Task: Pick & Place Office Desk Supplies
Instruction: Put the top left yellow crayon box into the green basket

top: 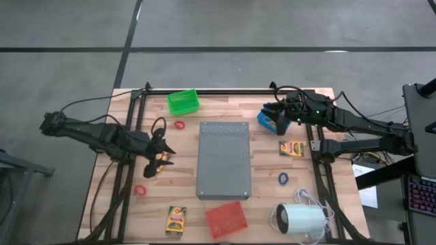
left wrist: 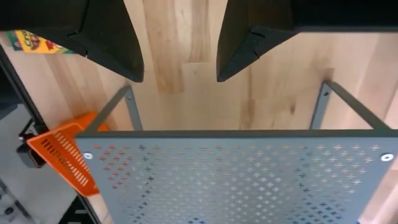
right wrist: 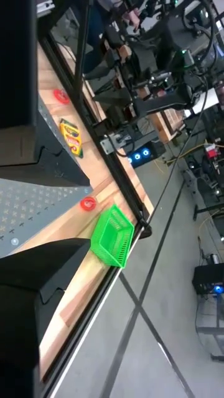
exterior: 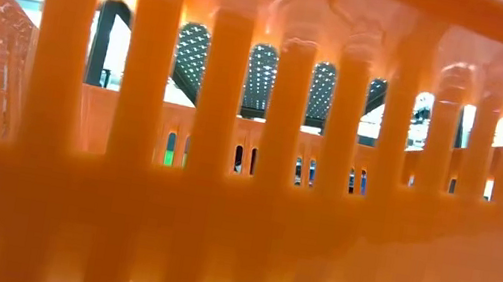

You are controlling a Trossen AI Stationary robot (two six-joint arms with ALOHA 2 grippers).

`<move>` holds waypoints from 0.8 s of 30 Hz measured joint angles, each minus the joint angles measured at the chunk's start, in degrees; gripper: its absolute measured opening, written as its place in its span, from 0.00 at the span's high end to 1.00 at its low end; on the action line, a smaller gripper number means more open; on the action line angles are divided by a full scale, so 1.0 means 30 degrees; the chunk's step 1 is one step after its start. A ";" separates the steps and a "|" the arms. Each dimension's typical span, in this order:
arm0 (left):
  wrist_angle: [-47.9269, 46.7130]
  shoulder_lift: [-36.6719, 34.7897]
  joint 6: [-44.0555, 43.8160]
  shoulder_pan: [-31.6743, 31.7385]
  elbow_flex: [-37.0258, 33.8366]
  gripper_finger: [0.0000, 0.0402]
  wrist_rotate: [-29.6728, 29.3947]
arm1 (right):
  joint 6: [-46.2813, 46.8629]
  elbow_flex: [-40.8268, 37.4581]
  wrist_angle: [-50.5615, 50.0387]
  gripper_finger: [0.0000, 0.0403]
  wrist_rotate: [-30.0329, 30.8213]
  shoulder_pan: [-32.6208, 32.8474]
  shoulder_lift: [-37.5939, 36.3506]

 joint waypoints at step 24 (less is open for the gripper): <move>-0.4880 0.0525 -0.8792 -0.7250 -0.0095 0.49 -0.2304 | 0.0007 0.0000 0.0007 0.64 0.0044 0.0000 0.0023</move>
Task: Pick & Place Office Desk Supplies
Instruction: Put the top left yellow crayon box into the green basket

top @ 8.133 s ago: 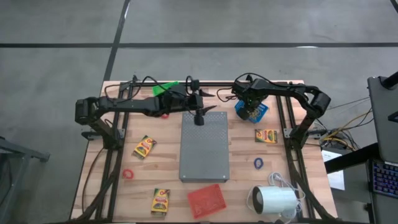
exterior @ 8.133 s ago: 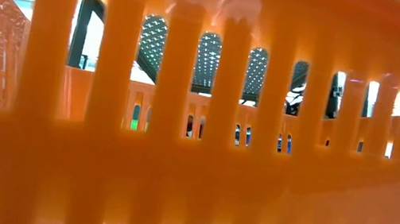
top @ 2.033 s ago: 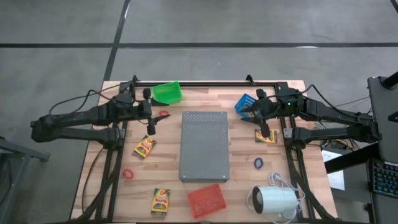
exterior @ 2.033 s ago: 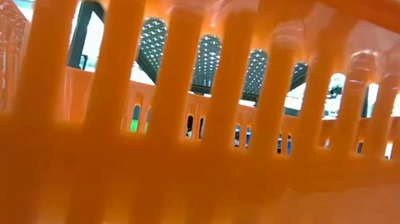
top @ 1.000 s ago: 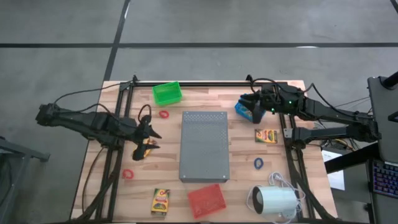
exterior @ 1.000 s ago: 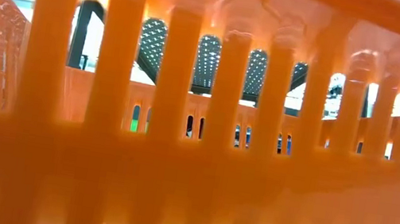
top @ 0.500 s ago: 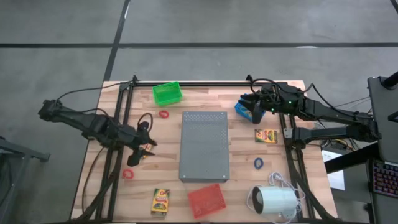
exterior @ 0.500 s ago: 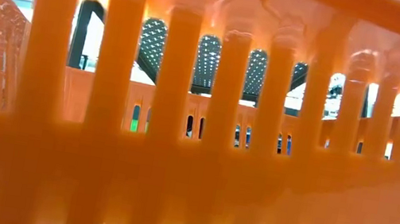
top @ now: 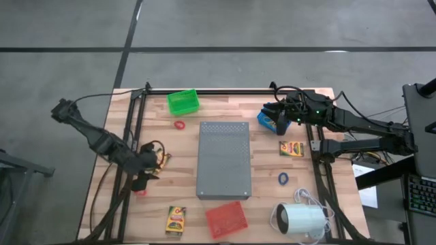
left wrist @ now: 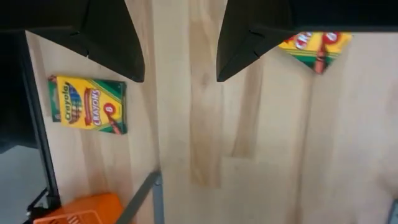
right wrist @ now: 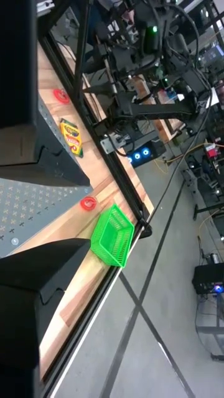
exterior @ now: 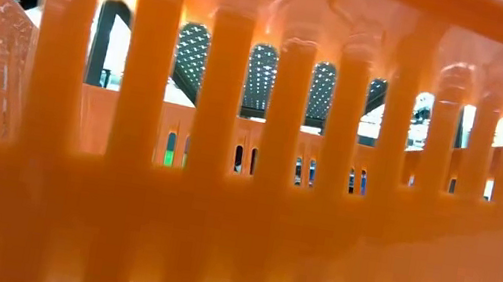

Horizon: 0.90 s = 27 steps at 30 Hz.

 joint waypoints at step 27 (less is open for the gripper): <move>-0.0664 0.7188 -0.4900 -0.2388 -0.0007 0.49 -0.0706 | 0.0000 0.0000 0.0000 0.66 -0.0015 0.0000 0.0013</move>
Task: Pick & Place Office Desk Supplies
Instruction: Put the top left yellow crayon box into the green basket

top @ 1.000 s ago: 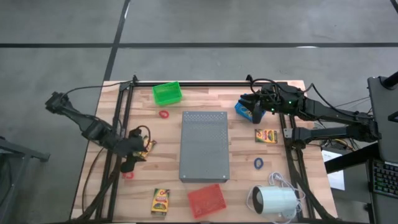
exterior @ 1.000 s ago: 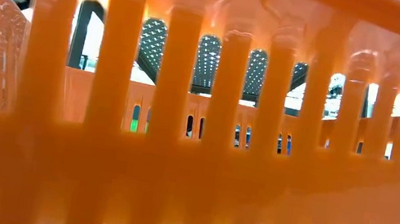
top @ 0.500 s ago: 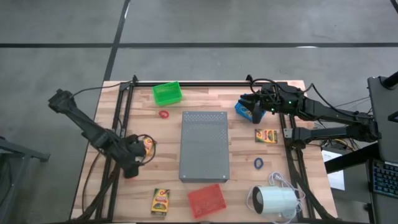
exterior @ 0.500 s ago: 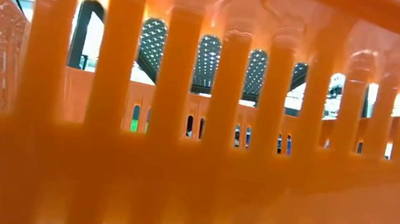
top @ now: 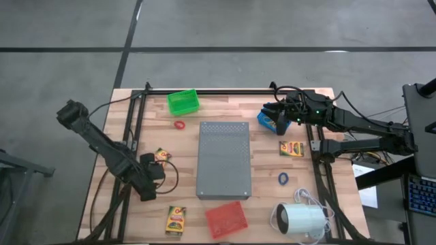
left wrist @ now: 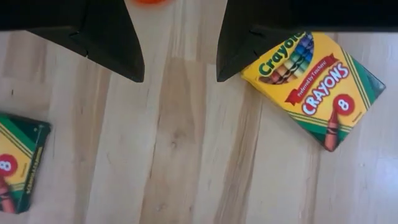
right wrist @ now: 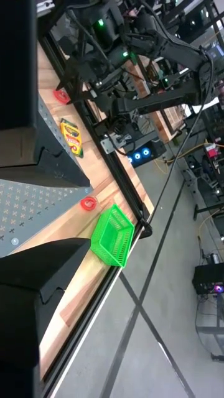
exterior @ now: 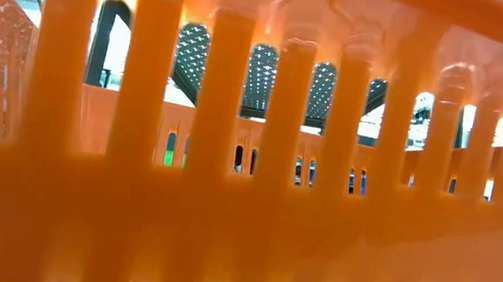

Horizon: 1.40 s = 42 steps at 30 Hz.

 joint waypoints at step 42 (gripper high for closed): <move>0.1114 0.0031 0.0563 -0.0138 -0.1330 0.50 0.0576 | 0.0000 0.0000 0.0000 0.68 -0.0007 -0.0007 -0.0022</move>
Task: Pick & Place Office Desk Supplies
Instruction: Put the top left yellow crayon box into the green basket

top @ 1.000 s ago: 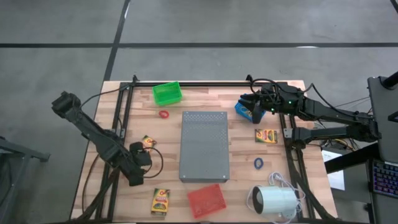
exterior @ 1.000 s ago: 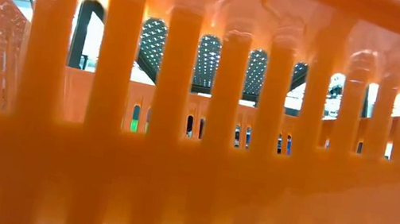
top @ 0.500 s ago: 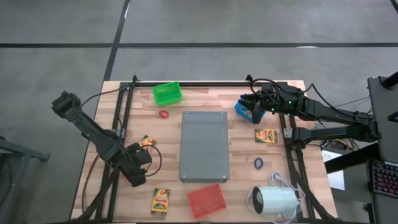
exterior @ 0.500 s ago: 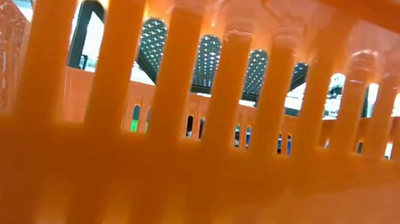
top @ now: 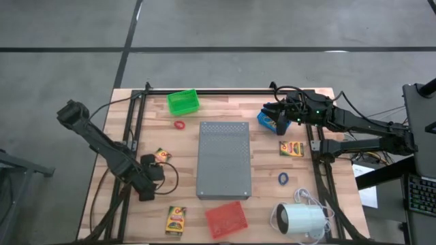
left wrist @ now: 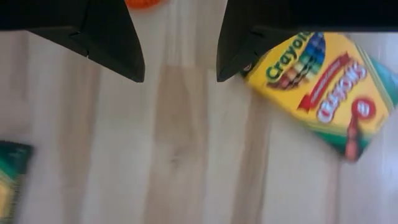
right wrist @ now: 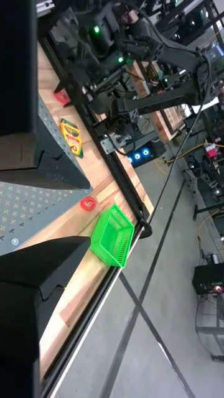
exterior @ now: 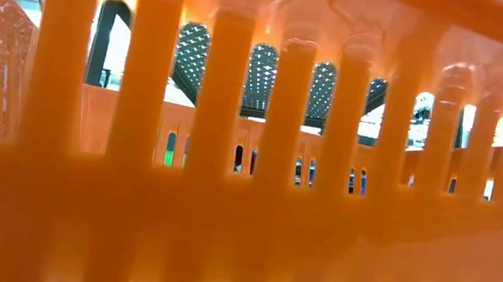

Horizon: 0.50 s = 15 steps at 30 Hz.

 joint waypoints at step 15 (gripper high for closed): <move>-0.0727 0.0015 0.0139 -0.0377 0.0062 0.57 -0.0723 | 0.0000 0.0000 0.0000 0.67 0.0002 0.0002 0.0000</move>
